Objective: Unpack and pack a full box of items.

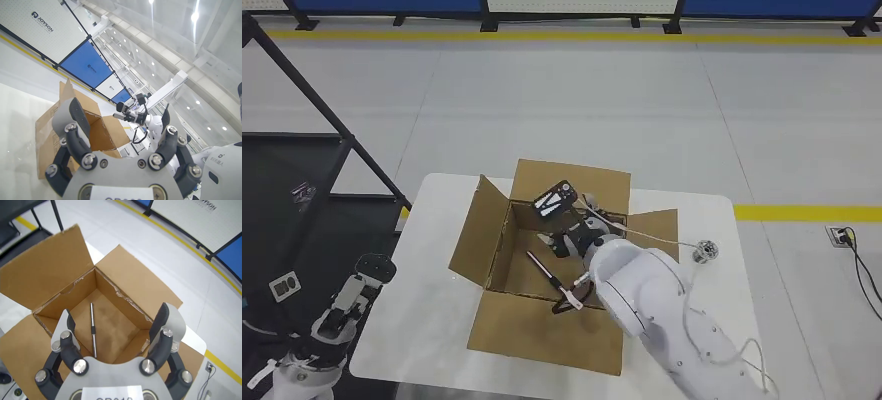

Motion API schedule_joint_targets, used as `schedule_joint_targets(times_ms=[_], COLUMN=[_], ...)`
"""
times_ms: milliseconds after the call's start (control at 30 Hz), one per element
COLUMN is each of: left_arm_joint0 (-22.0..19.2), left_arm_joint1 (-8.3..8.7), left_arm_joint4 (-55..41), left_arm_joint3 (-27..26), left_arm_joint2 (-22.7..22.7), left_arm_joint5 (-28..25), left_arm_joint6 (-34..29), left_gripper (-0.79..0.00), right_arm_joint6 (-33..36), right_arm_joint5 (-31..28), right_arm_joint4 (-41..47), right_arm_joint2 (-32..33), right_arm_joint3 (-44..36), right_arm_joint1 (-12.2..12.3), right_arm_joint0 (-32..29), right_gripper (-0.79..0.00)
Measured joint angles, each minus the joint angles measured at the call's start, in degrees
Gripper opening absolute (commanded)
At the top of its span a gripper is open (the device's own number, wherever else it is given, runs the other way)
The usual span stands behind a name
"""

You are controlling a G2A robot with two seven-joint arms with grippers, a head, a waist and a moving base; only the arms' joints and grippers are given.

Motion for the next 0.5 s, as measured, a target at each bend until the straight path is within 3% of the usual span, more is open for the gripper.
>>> schedule_joint_targets(times_ms=[233, 500], left_arm_joint0=[-0.14, -0.14], left_arm_joint1=[0.16, 0.16], left_arm_joint4=[-0.69, -0.67], left_arm_joint3=[0.40, 0.39], left_arm_joint2=[-0.46, -0.45], left_arm_joint5=[0.07, 0.07], left_arm_joint6=[-0.28, -0.27], left_gripper=[0.000, 0.000], right_arm_joint6=[5.81, 2.92], right_arm_joint5=[-3.57, -5.23], right_arm_joint4=[11.67, 20.45], right_arm_joint2=[-10.28, -17.15], right_arm_joint3=[24.45, 46.97], right_arm_joint1=[-5.70, -12.27], right_arm_joint0=[14.04, 20.75], right_gripper=[0.000, 0.000])
